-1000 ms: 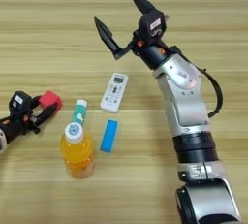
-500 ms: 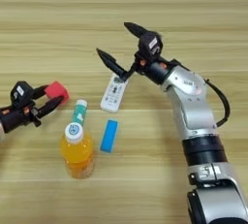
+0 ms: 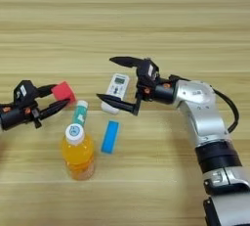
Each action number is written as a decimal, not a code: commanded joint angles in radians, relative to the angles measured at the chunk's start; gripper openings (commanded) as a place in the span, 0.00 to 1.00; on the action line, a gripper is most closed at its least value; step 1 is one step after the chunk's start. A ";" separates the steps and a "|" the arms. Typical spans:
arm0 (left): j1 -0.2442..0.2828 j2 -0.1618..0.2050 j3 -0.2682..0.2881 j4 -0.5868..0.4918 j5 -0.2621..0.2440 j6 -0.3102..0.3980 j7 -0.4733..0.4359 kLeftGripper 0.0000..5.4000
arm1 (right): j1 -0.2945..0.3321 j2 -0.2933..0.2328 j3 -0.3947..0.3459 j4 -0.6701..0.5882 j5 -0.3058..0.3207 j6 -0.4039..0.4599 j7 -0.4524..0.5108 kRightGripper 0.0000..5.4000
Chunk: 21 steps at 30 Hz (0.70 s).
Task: Move the objects on the table
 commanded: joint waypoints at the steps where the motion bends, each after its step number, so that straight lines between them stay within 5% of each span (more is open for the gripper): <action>1: -0.021 0.030 -0.019 0.003 -0.009 -0.023 -0.056 0.42 | -0.029 -0.023 0.016 0.014 -0.005 0.004 0.046 1.00; 21: -0.087 0.025 -0.058 0.061 0.004 -0.057 -0.121 0.42 | -0.035 -0.003 0.122 0.061 -0.085 -0.004 0.078 1.00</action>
